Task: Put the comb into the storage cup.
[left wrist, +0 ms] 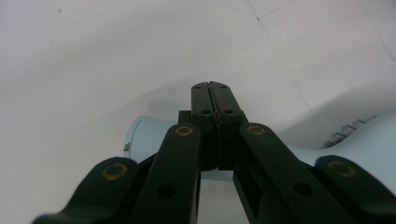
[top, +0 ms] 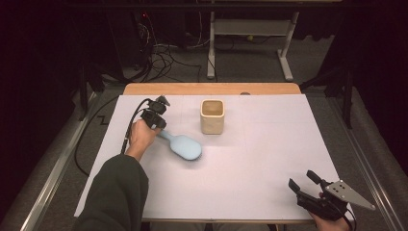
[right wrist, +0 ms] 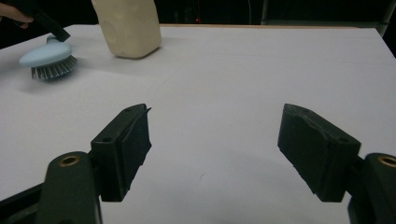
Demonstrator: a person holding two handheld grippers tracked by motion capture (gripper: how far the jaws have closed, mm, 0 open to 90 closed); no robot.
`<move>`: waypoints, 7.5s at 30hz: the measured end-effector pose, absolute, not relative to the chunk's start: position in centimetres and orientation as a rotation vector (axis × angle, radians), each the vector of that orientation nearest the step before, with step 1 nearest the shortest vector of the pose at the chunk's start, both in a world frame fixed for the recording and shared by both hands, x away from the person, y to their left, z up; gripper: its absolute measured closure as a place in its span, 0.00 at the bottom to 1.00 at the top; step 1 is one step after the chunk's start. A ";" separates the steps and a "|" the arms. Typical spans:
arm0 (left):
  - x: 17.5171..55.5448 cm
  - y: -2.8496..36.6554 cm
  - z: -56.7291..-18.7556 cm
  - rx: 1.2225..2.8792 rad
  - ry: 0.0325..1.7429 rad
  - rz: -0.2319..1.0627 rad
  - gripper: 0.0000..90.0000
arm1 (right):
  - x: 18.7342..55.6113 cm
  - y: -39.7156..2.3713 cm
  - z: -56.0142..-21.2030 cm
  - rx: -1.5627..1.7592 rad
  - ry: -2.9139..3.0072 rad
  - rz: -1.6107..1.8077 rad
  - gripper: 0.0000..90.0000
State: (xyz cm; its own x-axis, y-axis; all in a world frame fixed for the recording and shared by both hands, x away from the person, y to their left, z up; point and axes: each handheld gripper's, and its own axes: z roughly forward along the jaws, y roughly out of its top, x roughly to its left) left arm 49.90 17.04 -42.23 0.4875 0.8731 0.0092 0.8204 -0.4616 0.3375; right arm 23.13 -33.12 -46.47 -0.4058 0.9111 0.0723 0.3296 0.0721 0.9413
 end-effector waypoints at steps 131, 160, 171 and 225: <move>40.4 19.0 -43.4 2.438 1.302 -0.037 1.00 | 23.0 -33.1 -46.3 1.226 1.785 1.330 0.28; 38.9 19.9 -42.8 2.380 1.330 0.033 0.89 | 22.9 -33.1 -46.3 1.221 1.779 1.340 0.28; 38.2 20.1 -42.0 2.337 1.335 0.094 0.64 | 22.9 -33.2 -46.3 1.227 1.779 1.340 0.28; 38.9 15.2 -44.2 2.486 1.323 0.150 0.57 | 22.9 -33.1 -46.3 1.221 1.780 1.340 0.29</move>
State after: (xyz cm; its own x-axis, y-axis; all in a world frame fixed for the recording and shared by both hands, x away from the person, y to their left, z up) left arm 38.87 15.23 -44.21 0.5658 0.8226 -0.0566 0.7890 -0.5201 0.3270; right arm 22.91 -33.11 -46.32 -0.4030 0.9128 0.0664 0.3161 0.0707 0.9461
